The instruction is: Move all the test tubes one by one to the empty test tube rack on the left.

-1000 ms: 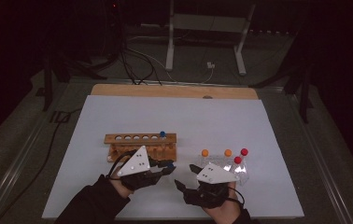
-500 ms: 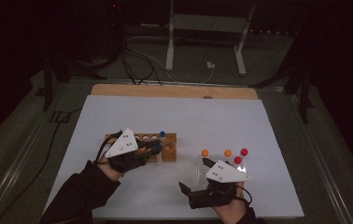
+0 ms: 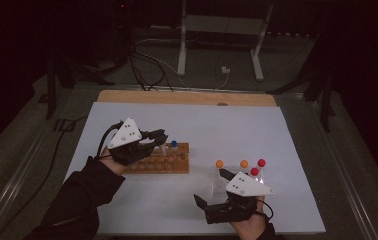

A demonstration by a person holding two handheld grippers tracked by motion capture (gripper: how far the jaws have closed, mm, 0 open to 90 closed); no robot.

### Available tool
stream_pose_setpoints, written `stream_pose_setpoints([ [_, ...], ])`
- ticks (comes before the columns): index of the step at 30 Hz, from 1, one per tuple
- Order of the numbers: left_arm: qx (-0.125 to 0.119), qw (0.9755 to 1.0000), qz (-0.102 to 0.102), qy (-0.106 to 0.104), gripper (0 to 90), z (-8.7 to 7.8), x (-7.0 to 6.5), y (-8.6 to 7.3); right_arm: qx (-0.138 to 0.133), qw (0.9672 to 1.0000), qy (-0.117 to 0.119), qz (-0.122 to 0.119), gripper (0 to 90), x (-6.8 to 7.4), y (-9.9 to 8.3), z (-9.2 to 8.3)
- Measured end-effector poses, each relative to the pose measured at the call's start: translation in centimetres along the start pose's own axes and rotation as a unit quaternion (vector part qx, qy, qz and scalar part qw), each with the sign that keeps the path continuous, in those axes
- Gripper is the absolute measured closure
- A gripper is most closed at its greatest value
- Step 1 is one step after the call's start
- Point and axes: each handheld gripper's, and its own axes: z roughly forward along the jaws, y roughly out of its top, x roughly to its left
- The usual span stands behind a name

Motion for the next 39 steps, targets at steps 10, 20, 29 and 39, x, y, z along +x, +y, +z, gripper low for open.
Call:
stream_pose_setpoints([
  [10, 0.016, 0.9994, -0.013, 0.026, 77.8, 2.3, 1.8, -0.9, -0.001, 1.0000, 0.003, -0.002, 0.0, 0.1, 0.0, -0.1],
  [20, 0.024, 0.9985, -0.038, 0.031, 77.8, 3.7, 2.1, -2.9, 0.000, 1.0000, 0.006, 0.003, 0.0, -0.1, -0.1, -0.1],
  [29, 0.040, 0.9976, -0.050, 0.026, 77.7, 4.6, 1.9, -4.8, 0.000, 1.0000, 0.007, 0.001, 0.0, -0.1, -0.2, -0.2],
  [39, 0.046, 0.9969, -0.056, 0.032, 77.7, 5.3, 1.7, -5.9, -0.006, 0.9995, 0.030, 0.005, 5.3, -0.4, -0.1, -0.4],
])
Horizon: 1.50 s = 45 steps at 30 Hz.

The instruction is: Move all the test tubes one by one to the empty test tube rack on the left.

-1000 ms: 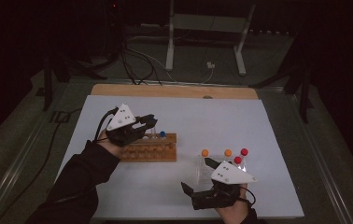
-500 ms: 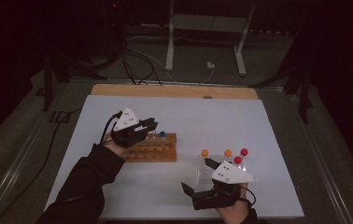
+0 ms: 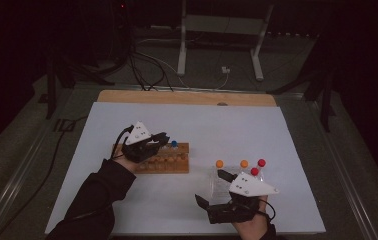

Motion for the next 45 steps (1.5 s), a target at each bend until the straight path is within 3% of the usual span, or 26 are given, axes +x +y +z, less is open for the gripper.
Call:
stream_pose_setpoints([
  [2, 0.001, 1.0000, -0.001, -0.001, 77.7, 0.1, 0.0, -0.1, 0.007, 0.9999, 0.008, 0.002, 5.3, -0.2, 0.0, 0.1],
  [5, 0.003, 1.0000, 0.002, 0.000, 77.7, 0.3, -0.1, -0.3, 0.013, 0.9999, -0.005, -0.002, 4.9, -0.2, -0.1, 0.1],
  [9, 0.004, 1.0000, 0.003, 0.001, 77.7, 0.5, -0.2, -0.6, 0.015, 0.9999, -0.003, -0.002, 3.2, -0.2, -0.1, 0.1],
  [14, 0.014, 0.9999, 0.005, 0.002, 77.7, 0.9, -0.2, -0.9, 0.008, 0.9999, -0.010, -0.003, 0.5, -0.1, 0.0, -0.1],
  [25, 0.015, 0.9998, -0.013, -0.005, 77.2, 0.6, 0.1, -1.3, -0.002, 0.9997, -0.006, -0.023, 0.5, 0.2, 0.5, -0.7],
  [31, 0.026, 0.9995, -0.019, -0.009, 75.5, 0.4, 0.2, -1.2, -0.022, 0.9990, -0.024, -0.031, 0.5, -0.8, 1.4, -2.3],
  [33, 0.032, 0.9993, -0.017, -0.010, 70.4, 0.2, 0.1, -1.2, -0.029, 0.9986, -0.034, -0.029, 0.5, -1.4, 1.6, -3.0],
  [39, 0.027, 0.9992, -0.031, 0.001, 42.0, -1.4, -0.1, -0.7, -0.038, 0.9966, -0.072, -0.015, 0.5, -3.1, 1.7, -4.9],
  [45, 0.017, 0.9993, -0.026, -0.018, 14.0, -4.0, -0.8, -0.2, -0.024, 0.9939, -0.107, 0.007, 0.6, -4.3, 0.7, -5.9],
])
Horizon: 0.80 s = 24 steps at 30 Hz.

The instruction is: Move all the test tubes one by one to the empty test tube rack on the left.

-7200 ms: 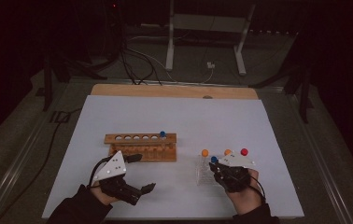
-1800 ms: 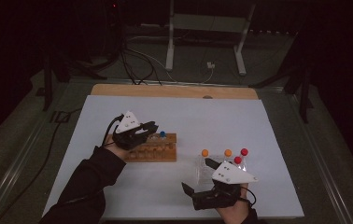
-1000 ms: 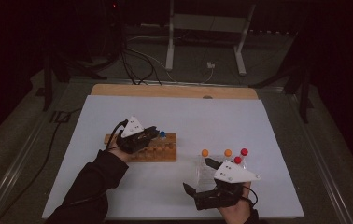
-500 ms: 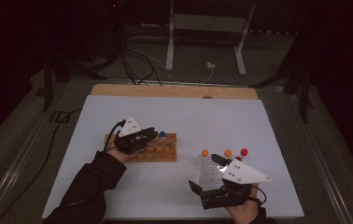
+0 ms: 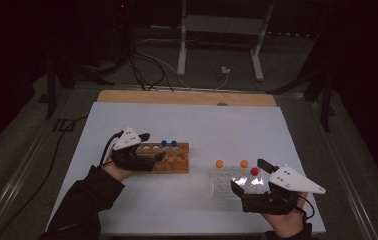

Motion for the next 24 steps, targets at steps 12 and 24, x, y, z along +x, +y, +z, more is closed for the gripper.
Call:
stream_pose_setpoints([
  [12, -0.011, 0.9978, 0.013, -0.064, 0.9, -3.6, -2.9, -0.8, 0.049, 0.9967, -0.050, 0.042, 4.5, -2.8, -3.7, -1.3],
  [24, -0.018, 0.9954, 0.018, -0.092, 0.9, -4.7, -4.8, -1.7, 0.114, 0.9879, -0.074, 0.074, 31.0, -4.7, -5.9, 0.4],
])
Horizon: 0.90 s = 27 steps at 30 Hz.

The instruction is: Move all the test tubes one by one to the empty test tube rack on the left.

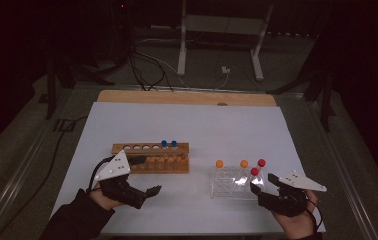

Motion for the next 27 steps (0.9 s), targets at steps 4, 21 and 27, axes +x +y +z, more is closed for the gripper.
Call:
stream_pose_setpoints([
  [4, 0.004, 1.0000, -0.004, -0.002, 0.9, 0.1, -0.2, -0.4, 0.012, 0.9999, 0.003, 0.001, 41.6, -0.3, -0.1, 0.7],
  [21, 0.010, 0.9999, -0.005, -0.005, 0.9, 0.3, -0.2, -1.1, 0.054, 0.9982, -0.007, -0.026, 70.9, -0.1, 0.4, 3.2],
  [27, 0.010, 0.9999, -0.009, -0.006, 0.9, 0.3, -0.1, -1.2, 0.058, 0.9975, -0.014, -0.039, 74.4, 0.0, 0.5, 3.6],
])
